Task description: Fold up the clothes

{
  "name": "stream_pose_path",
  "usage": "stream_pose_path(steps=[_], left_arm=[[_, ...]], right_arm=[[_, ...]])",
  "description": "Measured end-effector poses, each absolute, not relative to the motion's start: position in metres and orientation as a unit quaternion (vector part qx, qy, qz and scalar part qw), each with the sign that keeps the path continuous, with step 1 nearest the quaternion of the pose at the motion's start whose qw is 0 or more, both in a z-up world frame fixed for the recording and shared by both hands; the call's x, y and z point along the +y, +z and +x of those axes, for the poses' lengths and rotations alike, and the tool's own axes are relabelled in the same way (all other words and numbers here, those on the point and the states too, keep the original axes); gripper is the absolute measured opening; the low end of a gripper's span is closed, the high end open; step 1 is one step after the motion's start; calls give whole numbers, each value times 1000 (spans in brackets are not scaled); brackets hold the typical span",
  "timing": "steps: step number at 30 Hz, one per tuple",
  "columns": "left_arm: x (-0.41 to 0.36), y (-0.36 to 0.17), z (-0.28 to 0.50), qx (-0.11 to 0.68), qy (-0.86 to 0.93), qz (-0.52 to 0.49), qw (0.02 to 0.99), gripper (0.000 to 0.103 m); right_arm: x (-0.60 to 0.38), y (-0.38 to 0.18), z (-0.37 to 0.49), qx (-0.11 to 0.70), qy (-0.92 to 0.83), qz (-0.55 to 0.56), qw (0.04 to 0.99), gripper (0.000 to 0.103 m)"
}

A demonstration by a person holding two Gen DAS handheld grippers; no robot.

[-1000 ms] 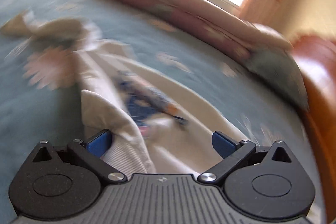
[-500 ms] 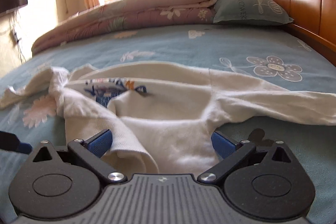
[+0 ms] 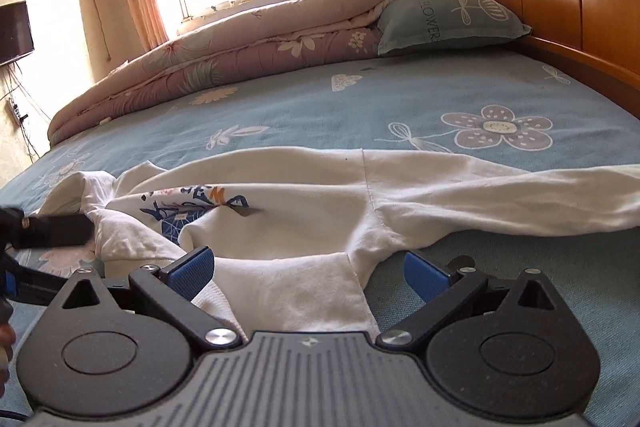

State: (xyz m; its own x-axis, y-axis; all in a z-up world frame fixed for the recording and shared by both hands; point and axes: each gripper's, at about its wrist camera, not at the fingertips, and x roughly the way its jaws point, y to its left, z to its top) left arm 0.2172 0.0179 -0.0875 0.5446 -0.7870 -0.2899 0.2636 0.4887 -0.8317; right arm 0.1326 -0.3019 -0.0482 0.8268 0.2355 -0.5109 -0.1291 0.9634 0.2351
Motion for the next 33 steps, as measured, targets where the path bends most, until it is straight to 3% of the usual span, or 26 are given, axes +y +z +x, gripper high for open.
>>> stream_pose_path(steps=[5, 13, 20, 24, 27, 29, 31, 33], left_arm=[[21, -87, 212, 330, -324, -418, 782, 92], [15, -77, 207, 335, -344, -395, 783, 96], [4, -116, 233, 387, -333, -430, 744, 96], [9, -132, 235, 355, -334, -472, 735, 95], [9, -137, 236, 356, -308, -461, 752, 72], [14, -148, 234, 366, -276, -471, 753, 29], [20, -157, 233, 368, -256, -484, 752, 20], [16, -153, 230, 368, -249, -467, 765, 20]], right_arm=[[-310, -47, 132, 278, 98, 123, 947, 103], [-311, -47, 132, 280, 101, 135, 945, 103], [-307, -47, 131, 281, 105, 125, 946, 103], [-305, -48, 131, 284, 108, 120, 945, 103], [-304, -49, 133, 289, 109, 118, 944, 103], [-303, -49, 133, 292, 109, 118, 943, 103], [-303, -50, 133, 294, 108, 118, 942, 103], [-304, -50, 133, 296, 107, 120, 942, 103]])
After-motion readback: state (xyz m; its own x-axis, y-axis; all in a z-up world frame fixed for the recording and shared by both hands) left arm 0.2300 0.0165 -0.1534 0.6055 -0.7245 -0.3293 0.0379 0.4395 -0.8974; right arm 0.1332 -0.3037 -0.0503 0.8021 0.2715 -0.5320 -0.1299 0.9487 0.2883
